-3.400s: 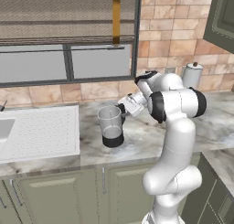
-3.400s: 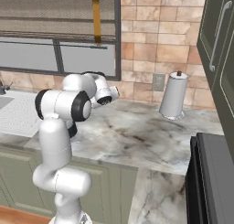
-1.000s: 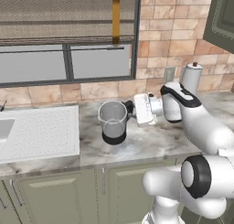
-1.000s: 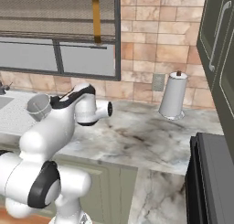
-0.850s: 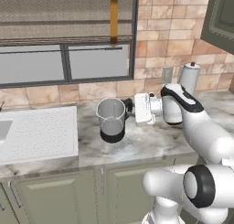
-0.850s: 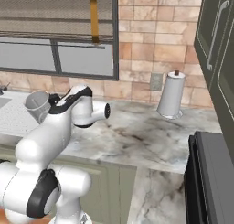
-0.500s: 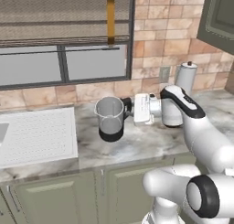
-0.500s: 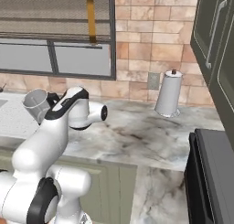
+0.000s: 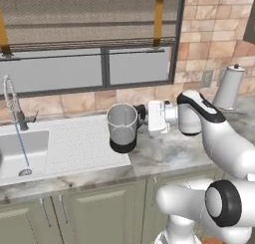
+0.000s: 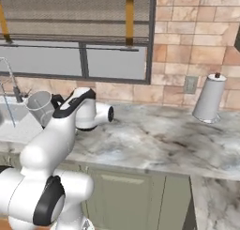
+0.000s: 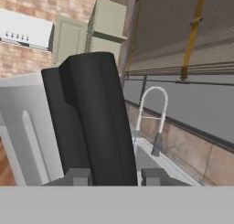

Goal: Turn on the sink faucet and place the jug under the water for a few seconds to fill it up.

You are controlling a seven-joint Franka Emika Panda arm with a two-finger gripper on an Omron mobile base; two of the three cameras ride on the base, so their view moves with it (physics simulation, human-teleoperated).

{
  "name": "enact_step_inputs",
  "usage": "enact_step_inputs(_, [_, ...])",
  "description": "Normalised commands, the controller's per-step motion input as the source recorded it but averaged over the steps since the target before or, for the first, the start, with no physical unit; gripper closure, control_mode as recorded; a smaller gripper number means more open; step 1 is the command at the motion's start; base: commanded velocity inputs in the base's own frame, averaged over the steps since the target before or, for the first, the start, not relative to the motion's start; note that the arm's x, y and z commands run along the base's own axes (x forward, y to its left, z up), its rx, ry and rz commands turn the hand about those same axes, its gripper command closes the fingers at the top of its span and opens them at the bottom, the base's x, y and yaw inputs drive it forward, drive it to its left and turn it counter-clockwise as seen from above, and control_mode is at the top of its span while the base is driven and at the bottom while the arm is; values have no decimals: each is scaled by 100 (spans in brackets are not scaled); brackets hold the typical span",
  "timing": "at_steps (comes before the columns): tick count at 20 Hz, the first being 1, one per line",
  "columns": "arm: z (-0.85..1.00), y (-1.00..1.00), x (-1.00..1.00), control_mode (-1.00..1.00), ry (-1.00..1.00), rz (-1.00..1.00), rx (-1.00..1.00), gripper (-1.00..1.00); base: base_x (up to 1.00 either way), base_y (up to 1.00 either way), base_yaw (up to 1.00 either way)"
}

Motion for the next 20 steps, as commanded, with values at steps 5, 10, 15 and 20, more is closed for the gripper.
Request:
enact_step_inputs(5, [0, 0, 0, 100, 0, 0, 0, 100, 0, 90, -5])
enact_step_inputs(10, [0, 0, 0, 100, 0, 0, 0, 100, 0, 87, -6])
enact_step_inputs(15, [0, 0, 0, 100, 0, 0, 0, 100, 0, 69, -4])
enact_step_inputs(20, [0, 0, 0, 100, 0, 0, 0, 100, 0, 51, -2])
